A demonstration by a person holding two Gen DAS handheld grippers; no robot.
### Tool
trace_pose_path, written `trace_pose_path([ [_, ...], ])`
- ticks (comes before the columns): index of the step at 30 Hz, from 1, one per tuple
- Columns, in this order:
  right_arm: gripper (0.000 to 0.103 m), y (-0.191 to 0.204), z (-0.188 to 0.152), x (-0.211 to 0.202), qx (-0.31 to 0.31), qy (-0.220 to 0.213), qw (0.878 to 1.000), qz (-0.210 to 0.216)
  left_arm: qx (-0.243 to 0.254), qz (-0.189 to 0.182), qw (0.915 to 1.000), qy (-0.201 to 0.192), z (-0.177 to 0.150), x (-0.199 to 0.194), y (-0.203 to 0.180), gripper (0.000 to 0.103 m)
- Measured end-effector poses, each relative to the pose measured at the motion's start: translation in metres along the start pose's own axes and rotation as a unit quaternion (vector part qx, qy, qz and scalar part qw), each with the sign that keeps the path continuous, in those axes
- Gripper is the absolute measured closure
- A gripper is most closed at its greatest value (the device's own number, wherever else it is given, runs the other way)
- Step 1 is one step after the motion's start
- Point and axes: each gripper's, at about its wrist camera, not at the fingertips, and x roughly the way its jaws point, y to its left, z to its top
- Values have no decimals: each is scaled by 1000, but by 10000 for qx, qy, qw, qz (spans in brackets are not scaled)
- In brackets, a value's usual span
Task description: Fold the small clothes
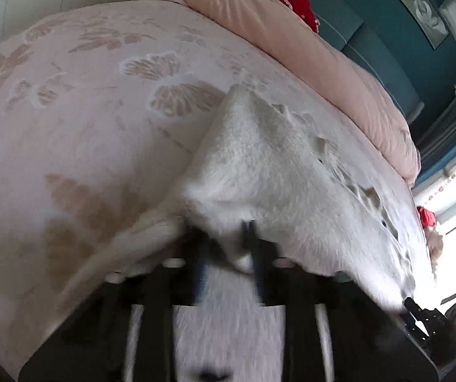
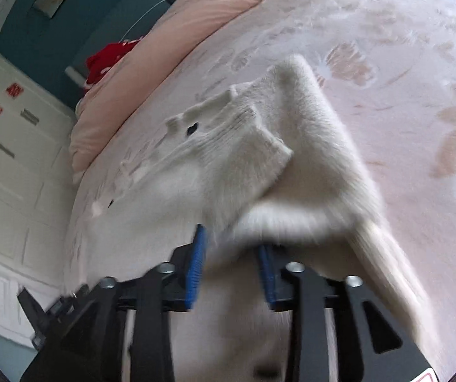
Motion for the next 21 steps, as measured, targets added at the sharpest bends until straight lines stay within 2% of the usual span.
trace_pose_path([
  [1,46,6,-11,-13,-146,-28,9999,-55,89,-7,10000,28,-5,-19,1,50],
  [3,33,-3,-43,-56,-416,-33,9987,-278,200,-61,9997,134,-14,-48,6,29],
  [6,25,-31,-94,-110,-522,182,9960,-695,404,45,9985,372,-41,-95,25,16],
  [9,25,-70,-148,-149,-140,562,9953,-771,277,97,9971,701,-82,-135,56,12],
  [12,24,-94,-188,-170,360,628,9967,-370,-315,-83,9934,1101,-128,-156,91,12],
  [13,24,-94,-196,-174,403,525,9974,-282,-379,-161,9944,978,-139,-163,94,12],
  [14,23,-91,-201,-174,421,472,9978,-183,-308,-170,9969,699,-150,-174,91,12],
  [18,21,-79,-200,-161,545,471,9973,118,-295,-299,9963,749,-164,-172,70,8],
  [21,22,-66,-198,-149,525,369,9979,13,-109,-69,9974,703,-169,-164,59,8],
])
